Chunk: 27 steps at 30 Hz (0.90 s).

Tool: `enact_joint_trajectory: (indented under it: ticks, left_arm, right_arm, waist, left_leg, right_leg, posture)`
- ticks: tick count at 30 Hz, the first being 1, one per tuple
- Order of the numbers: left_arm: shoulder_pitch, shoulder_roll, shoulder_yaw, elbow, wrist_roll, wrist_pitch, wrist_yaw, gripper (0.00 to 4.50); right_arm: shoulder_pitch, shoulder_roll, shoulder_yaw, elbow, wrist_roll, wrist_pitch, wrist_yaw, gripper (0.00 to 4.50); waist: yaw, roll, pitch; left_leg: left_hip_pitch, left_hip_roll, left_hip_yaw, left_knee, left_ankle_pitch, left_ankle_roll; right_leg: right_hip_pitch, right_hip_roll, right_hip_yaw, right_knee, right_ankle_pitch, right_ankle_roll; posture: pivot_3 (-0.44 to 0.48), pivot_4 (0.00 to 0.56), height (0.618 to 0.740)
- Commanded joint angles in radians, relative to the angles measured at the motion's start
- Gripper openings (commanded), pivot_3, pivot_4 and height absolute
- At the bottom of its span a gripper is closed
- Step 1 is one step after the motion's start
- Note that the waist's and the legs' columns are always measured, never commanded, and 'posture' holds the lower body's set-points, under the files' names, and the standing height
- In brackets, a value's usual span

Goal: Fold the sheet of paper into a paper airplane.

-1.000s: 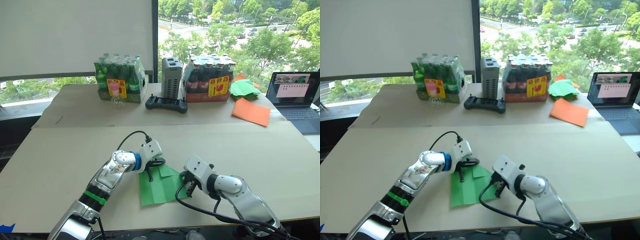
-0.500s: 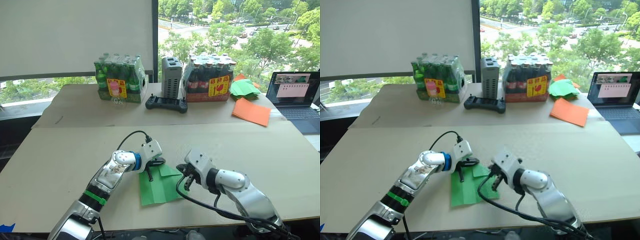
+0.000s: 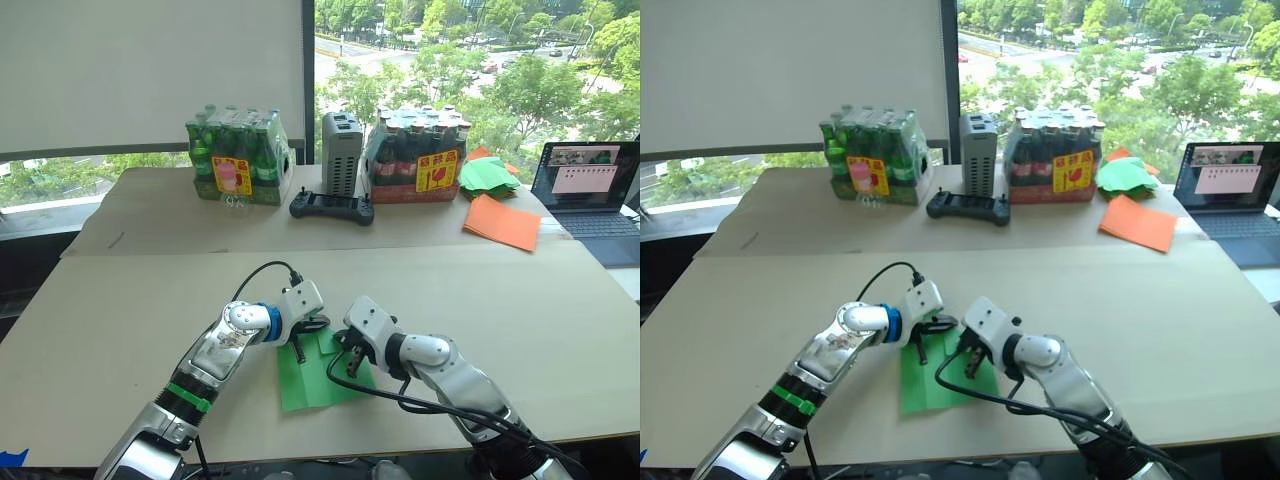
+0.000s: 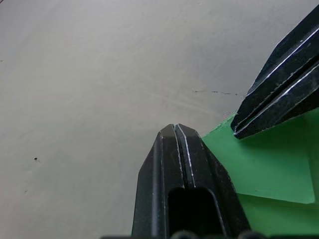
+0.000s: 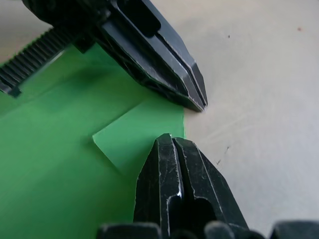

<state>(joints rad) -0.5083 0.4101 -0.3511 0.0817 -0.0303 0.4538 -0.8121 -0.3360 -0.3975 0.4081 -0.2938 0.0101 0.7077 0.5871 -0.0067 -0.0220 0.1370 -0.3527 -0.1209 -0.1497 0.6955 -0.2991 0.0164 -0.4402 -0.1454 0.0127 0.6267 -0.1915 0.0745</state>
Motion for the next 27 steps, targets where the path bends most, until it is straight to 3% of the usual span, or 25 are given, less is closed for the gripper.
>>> enact_joint_trajectory:
  ticks: [1, 8, 14, 19, 22, 27]
  left_arm:
    - [0.017, 0.03, 0.087, -0.057, -0.021, 0.08, 0.038, 0.0]
    - [0.078, 0.064, 0.407, -0.26, -0.265, 0.386, 0.068, 0.0]
    - [0.221, 0.051, 0.582, -0.391, -0.458, 0.618, 0.109, 1.86]
    - [0.266, -0.02, 0.631, -0.395, -0.553, 0.724, 0.173, 3.52]
    - [0.276, -0.072, 0.619, -0.409, -0.587, 0.752, 0.215, 3.52]
    - [0.297, -0.082, 0.588, -0.421, -0.594, 0.739, 0.25, 3.52]
  right_arm:
    - [0.003, -0.01, 0.042, 0.043, -0.029, -0.006, 0.009, 0.03]
    - [-0.003, 0.0, 0.048, 0.033, -0.03, 0.005, 0.004, 0.03]
    - [-0.008, 0.012, 0.054, 0.021, -0.041, 0.011, 0.003, 0.0]
    - [-0.013, 0.018, 0.052, 0.017, -0.044, 0.016, 0.006, 0.0]
    - [-0.015, 0.023, 0.052, 0.017, -0.047, 0.018, 0.004, 0.0]
    - [-0.016, 0.032, 0.049, 0.011, -0.05, 0.029, 0.0, 0.0]
  waist:
    - [-0.006, 0.0, 0.0]
    - [-0.008, 0.0, 0.0]
    - [-0.009, 0.0, 0.001]
    - [-0.004, 0.0, 0.001]
    - [-0.004, 0.0, 0.001]
    - [-0.006, 0.0, 0.001]
  left_leg:
    - [0.0, 0.0, 0.0, 0.0, 0.0, 0.0]
    - [0.0, 0.001, 0.0, -0.001, 0.0, 0.0]
    - [0.0, 0.001, 0.0, -0.001, 0.0, -0.001]
    - [0.0, 0.0, -0.001, -0.001, 0.0, 0.0]
    - [0.0, 0.001, -0.001, -0.001, 0.0, -0.001]
    - [0.0, 0.001, 0.0, -0.002, 0.0, -0.002]
  right_leg:
    - [0.0, 0.0, 0.0, 0.0, 0.0, 0.0]
    - [-0.001, 0.0, 0.0, 0.0, 0.0, 0.0]
    - [-0.001, 0.001, 0.0, 0.0, 0.0, 0.0]
    - [0.0, 0.0, 0.0, 0.0, 0.0, 0.0]
    - [-0.001, 0.0, 0.0, 0.0, 0.0, 0.0]
    - [-0.001, 0.0, 0.0, 0.0, 0.0, -0.001]
  posture:
    - [0.0, 0.15, 0.707]
    - [0.0, 0.15, 0.707]
    - [0.0, 0.15, 0.707]
    - [0.0, 0.15, 0.707]
    - [0.0, 0.15, 0.707]
    - [0.0, 0.15, 0.707]
